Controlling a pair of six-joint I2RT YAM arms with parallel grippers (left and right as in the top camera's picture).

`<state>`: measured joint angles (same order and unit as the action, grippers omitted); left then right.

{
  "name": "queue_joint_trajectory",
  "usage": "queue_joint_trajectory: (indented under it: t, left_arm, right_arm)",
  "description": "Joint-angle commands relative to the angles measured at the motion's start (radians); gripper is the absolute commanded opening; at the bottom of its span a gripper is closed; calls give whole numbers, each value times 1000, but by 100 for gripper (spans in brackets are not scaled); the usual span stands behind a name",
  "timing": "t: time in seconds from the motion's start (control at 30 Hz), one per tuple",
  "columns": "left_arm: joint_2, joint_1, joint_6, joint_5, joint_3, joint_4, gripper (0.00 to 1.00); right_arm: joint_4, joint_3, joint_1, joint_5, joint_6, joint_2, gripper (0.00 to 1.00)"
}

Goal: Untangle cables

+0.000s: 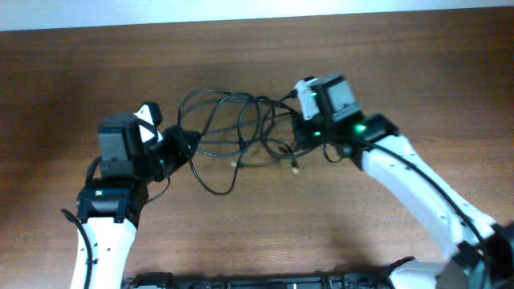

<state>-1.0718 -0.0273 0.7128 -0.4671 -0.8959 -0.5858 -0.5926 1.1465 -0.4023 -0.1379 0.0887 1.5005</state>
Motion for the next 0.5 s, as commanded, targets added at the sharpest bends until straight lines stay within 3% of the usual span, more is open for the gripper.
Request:
queue_joint_trajectory:
  t: [0.0,0.2,0.33,0.47]
  left_arm:
    - [7,48,-37,386,-31,-64,0]
    - [7,48,-37,465,-31,-93,0]
    - [7,48,-69,351,-31,-82,0]
    - [7,48,-224,169,-31,-37,0]
  right_arm:
    - [-62,6,212,174,51,-66,4]
    - [-124,6,365,80,51,-97,4]
    - [-137,6,369,-253,51,-97,53]
    - [-133,6,343,-502,51,-97,66]
